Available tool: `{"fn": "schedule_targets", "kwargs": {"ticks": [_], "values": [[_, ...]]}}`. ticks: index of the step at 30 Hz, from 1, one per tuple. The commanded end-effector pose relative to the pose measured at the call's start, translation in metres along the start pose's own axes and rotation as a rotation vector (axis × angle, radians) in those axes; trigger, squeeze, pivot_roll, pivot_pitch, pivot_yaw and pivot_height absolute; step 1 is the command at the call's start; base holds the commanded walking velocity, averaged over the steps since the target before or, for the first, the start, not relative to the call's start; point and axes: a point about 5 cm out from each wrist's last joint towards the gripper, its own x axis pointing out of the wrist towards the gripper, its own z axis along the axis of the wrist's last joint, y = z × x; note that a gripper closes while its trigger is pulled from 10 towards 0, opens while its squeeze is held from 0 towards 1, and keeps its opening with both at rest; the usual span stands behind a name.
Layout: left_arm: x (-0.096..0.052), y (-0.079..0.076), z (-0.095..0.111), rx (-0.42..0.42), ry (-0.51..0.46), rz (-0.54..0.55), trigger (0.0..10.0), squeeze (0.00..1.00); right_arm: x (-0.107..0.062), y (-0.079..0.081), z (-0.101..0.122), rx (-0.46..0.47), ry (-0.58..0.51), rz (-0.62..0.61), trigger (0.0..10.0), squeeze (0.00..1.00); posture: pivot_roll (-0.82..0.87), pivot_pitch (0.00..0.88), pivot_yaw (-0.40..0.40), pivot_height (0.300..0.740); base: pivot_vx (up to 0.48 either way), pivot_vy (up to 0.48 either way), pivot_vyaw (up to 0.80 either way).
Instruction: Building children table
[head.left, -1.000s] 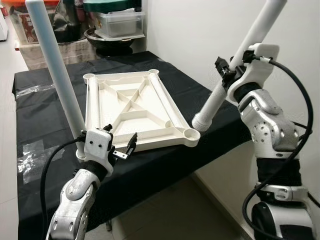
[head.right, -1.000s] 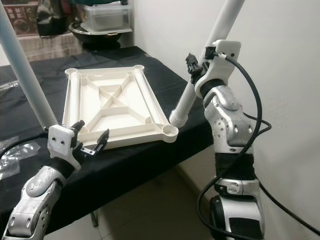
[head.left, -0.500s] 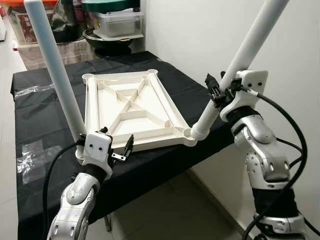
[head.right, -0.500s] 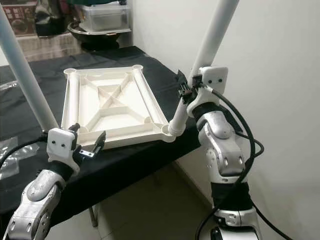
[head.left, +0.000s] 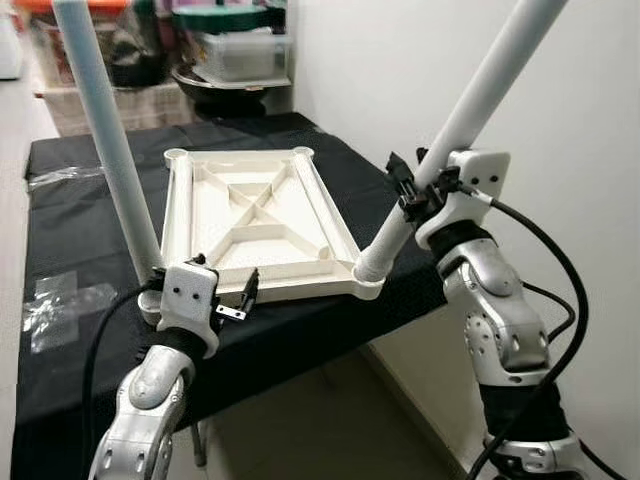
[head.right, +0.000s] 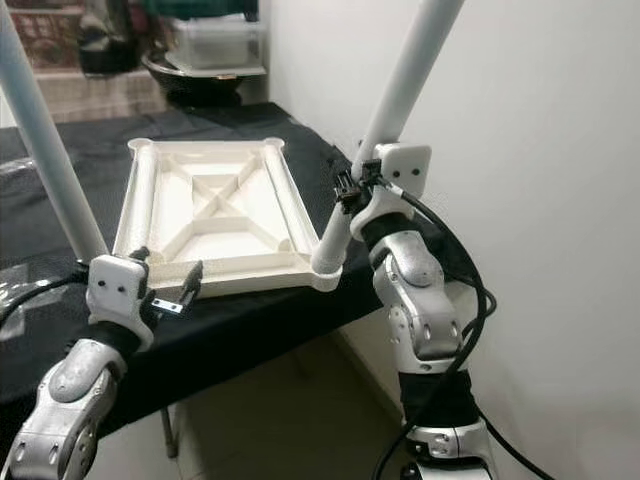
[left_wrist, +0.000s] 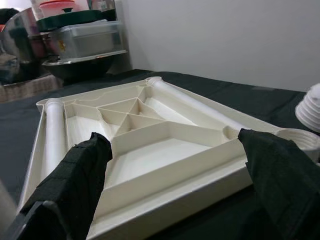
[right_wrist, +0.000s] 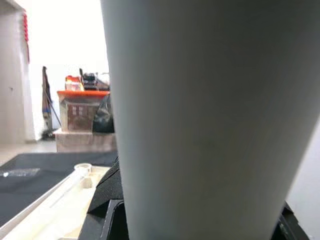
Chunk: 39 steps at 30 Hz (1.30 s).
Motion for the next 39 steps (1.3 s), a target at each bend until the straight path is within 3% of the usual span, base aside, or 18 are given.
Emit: {"fn": "schedule_targets", "kwargs": {"ticks": [1,8,15,17,19,25,30,31,32,33,35,37,39], "values": [[0.001,-0.005,-0.002,0.004,0.017,-0.01,10.0,0.0,0.0,-0.004,0.002,-0.02,-0.02,-0.024,10.0,0.0,-0.02,0.0,-0.066,0.74,0.0,-0.48,0.8],[0.005,-0.004,0.002,-0.052,-0.025,0.015,10.0,0.0,0.003,-0.009,0.007,0.004,-0.044,-0.039,10.0,0.0,-0.02,0.0,-0.068,0.74,0.0,-0.192,0.29],[0.008,-0.004,0.004,-0.061,-0.033,0.025,10.0,0.0,0.006,-0.005,0.007,0.028,-0.042,0.0,10.0,0.0,-0.02,0.0,-0.07,0.74,0.0,0.0,0.54],[0.007,-0.004,0.004,-0.084,-0.034,0.027,10.0,0.0,0.007,-0.001,0.007,0.096,-0.03,0.043,10.0,0.0,-0.02,0.0,-0.07,0.74,0.0,0.0,0.0],[0.006,-0.004,0.004,-0.089,-0.034,0.028,10.0,0.0,0.008,0.0,0.007,0.107,-0.029,0.053,10.0,0.0,-0.03,0.0,-0.072,0.74,0.0,0.0,0.0],[0.006,-0.004,0.006,-0.107,-0.047,0.028,10.0,0.0,0.009,0.002,0.008,0.109,-0.032,0.072,10.0,0.0,-0.03,0.0,-0.072,0.74,0.256,0.0,0.0],[0.009,-0.007,0.01,-0.122,-0.071,0.014,10.0,0.0,0.015,0.013,0.015,0.119,-0.052,0.151,10.0,0.0,-0.03,0.0,-0.073,0.74,0.317,0.0,0.8],[0.01,-0.008,0.01,-0.124,-0.075,0.01,10.0,0.0,0.015,0.021,0.015,0.211,-0.035,0.213,10.0,0.0,-0.03,0.0,-0.073,0.74,0.322,0.0,0.0],[0.01,-0.008,0.01,-0.124,-0.075,0.01,10.0,0.0,0.015,0.021,0.015,0.211,-0.035,0.213,10.0,0.0,-0.03,0.0,-0.073,0.74,0.322,0.0,0.0],[0.01,-0.008,0.011,-0.125,-0.078,0.005,10.0,0.0,0.013,0.032,0.015,0.341,-0.002,0.321,10.0,0.0,-0.03,0.0,-0.073,0.74,0.315,0.0,0.0],[0.011,-0.009,0.011,-0.126,-0.08,0.0,10.0,0.0,0.008,0.045,0.017,0.478,0.028,0.455,10.0,0.0,-0.03,0.0,-0.073,0.74,0.315,0.0,0.0],[0.011,-0.009,0.011,-0.127,-0.08,-0.001,10.0,0.0,0.007,0.047,0.017,0.494,0.033,0.474,10.0,0.0,-0.03,0.0,-0.073,0.74,0.315,0.0,0.0],[0.012,-0.011,0.012,-0.134,-0.081,-0.02,10.0,0.0,0.0,0.06,0.012,0.532,0.093,0.598,10.0,0.0,-0.03,0.0,-0.073,0.74,0.0,0.0,0.0]]}}
